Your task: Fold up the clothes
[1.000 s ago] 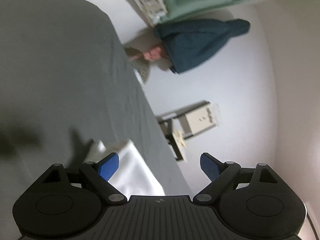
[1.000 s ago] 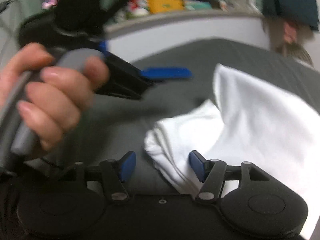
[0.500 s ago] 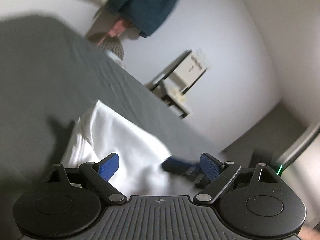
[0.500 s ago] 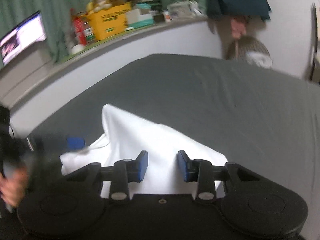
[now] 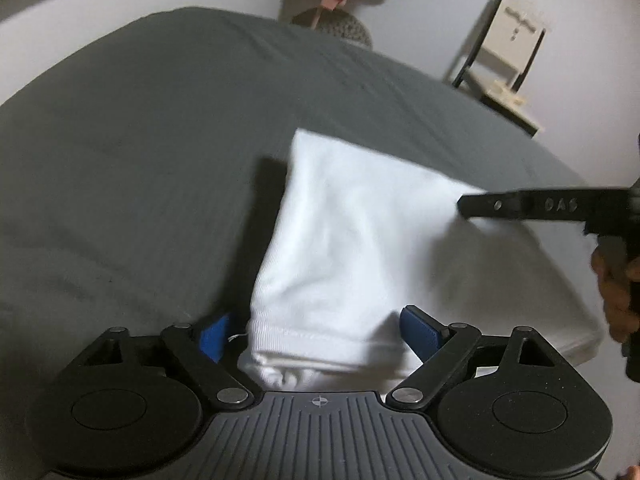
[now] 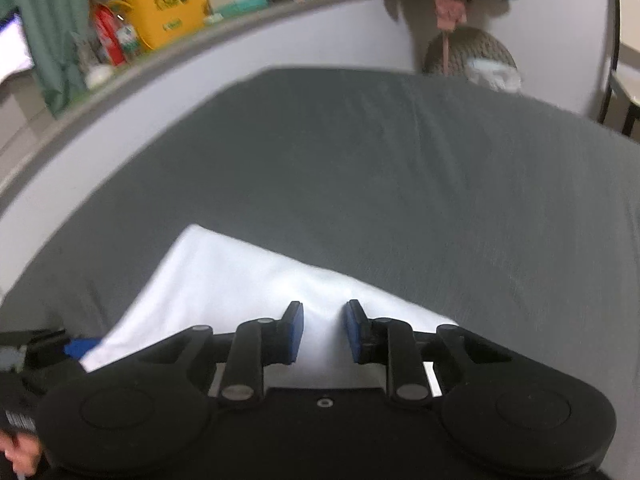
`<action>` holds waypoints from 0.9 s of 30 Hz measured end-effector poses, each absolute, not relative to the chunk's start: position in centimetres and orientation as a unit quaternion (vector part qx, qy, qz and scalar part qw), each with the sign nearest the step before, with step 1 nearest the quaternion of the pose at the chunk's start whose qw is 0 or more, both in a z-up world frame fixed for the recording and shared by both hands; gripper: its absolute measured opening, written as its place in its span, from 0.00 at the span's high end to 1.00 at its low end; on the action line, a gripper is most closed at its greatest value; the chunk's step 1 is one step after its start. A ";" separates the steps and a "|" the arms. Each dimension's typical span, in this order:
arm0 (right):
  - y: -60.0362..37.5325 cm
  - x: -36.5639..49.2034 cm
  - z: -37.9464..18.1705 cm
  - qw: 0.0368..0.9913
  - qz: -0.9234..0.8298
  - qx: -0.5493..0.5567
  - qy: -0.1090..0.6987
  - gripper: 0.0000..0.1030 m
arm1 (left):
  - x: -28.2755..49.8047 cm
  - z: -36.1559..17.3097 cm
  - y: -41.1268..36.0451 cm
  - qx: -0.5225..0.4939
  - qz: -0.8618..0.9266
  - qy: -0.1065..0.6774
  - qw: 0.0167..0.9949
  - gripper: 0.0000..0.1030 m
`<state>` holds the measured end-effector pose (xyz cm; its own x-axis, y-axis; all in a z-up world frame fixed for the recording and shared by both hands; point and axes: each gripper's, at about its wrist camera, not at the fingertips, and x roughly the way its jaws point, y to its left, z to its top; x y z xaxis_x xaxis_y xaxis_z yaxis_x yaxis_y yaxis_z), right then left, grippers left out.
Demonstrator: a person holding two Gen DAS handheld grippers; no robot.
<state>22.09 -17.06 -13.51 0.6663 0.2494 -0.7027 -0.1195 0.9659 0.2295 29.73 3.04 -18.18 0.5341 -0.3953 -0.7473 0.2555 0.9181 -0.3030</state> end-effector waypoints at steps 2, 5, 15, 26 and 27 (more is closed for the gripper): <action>-16.9 21.1 -12.6 0.915 0.105 0.080 0.381 0.69 | 29.2 -17.2 4.8 -0.124 -0.197 0.405 0.884 0.14; -16.9 18.6 -12.2 0.925 0.118 0.084 0.351 0.62 | 28.9 -15.9 7.3 -0.223 -0.216 0.331 0.891 0.14; -15.2 13.1 -18.3 0.917 0.160 -0.040 0.363 0.60 | 33.3 -17.7 4.1 -0.255 -0.224 0.352 0.872 0.14; -17.4 15.5 -14.6 0.949 0.085 0.049 0.299 0.47 | 31.5 -16.0 5.1 -0.314 -0.242 0.268 0.878 0.14; -17.5 16.4 -15.0 0.947 0.082 0.067 0.305 0.49 | 31.6 -16.1 4.5 -0.315 -0.255 0.264 0.875 0.14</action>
<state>16.39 -17.52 -14.99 0.8010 0.1969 -0.5654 -0.1147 0.9774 0.1778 31.57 4.53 -16.12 0.7310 -0.6123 -0.3011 0.2804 0.6719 -0.6855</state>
